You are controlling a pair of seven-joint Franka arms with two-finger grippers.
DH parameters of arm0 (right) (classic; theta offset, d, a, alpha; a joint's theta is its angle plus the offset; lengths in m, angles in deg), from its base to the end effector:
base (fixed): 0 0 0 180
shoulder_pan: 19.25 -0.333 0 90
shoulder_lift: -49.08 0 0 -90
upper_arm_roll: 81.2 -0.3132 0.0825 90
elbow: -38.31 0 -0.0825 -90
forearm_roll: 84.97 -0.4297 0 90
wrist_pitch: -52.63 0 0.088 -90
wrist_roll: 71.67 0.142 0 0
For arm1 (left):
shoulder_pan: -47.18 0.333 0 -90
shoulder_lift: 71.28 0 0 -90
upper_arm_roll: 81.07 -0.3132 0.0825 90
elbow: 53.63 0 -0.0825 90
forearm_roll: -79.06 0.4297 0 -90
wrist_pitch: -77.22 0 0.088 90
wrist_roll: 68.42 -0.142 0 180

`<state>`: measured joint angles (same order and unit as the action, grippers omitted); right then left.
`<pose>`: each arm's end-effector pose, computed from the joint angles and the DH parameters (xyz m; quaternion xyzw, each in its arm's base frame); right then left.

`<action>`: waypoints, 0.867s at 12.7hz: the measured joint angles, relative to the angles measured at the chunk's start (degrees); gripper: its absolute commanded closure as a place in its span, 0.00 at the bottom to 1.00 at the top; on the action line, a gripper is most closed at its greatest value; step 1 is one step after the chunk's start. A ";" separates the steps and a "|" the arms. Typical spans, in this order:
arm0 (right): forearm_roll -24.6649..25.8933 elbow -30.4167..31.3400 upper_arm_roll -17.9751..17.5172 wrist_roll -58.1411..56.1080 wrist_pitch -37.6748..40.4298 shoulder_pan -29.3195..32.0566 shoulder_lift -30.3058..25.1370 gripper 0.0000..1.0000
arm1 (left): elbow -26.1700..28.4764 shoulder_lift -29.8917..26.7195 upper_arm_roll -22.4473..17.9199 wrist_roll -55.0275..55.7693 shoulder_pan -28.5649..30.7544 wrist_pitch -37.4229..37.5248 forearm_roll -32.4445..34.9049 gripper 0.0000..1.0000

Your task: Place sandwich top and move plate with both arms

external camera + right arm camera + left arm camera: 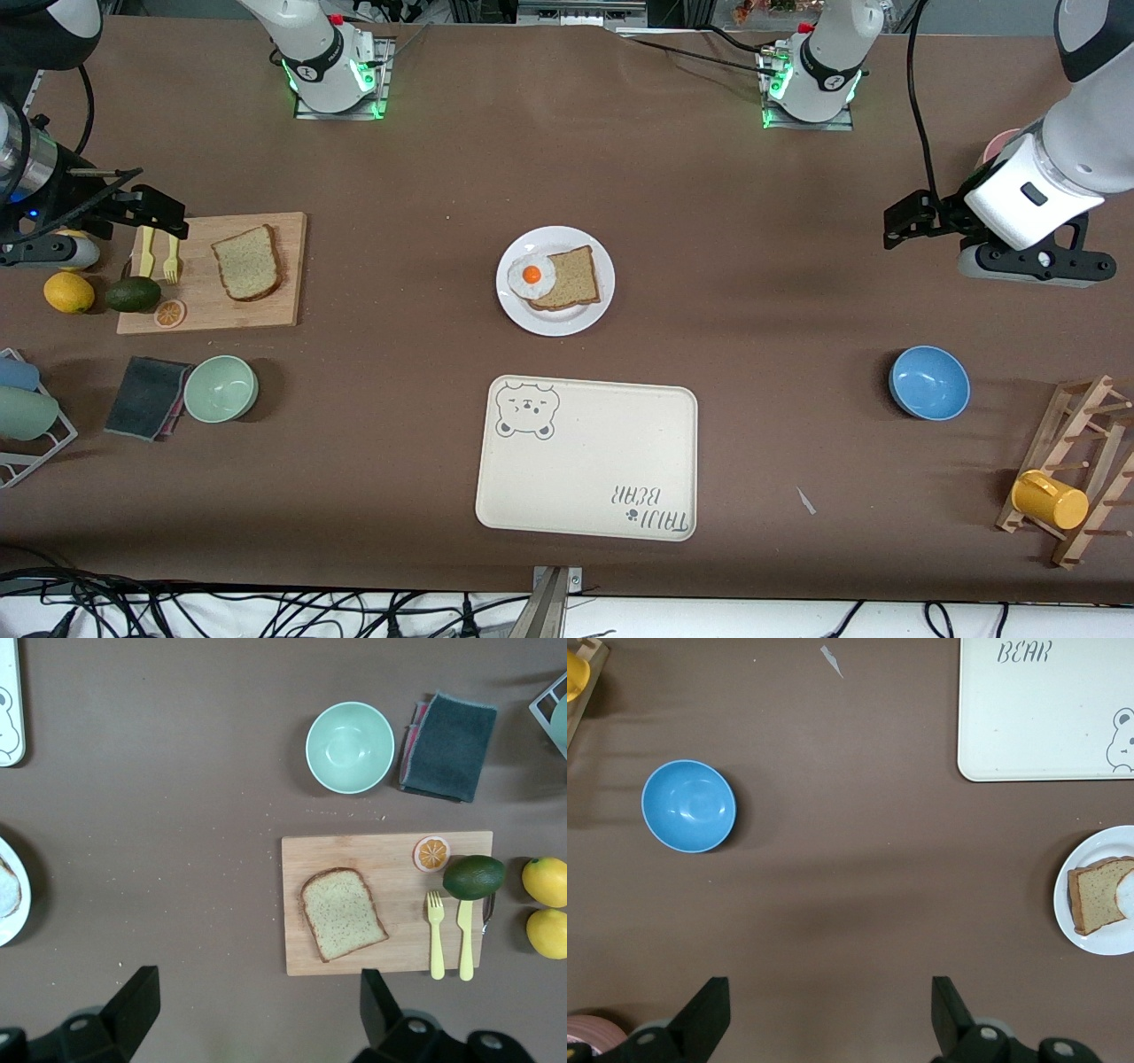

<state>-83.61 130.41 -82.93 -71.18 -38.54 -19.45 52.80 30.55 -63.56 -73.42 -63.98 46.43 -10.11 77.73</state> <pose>0.6145 0.0170 0.5301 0.9990 0.0133 -0.0403 0.0117 0.6256 -0.0911 0.5527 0.9984 -0.0344 -0.0413 0.0160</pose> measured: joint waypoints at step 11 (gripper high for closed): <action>0.00 0.00 0.00 0.00 -0.06 0.00 0.10 0.00 | 0.00 0.18 0.03 0.00 0.57 0.00 0.00 0.00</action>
<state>-83.61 130.41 -82.94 -71.18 -38.60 -19.46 52.90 30.55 -63.38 -73.39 -63.98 46.99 -10.11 77.73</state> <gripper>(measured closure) 0.000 0.000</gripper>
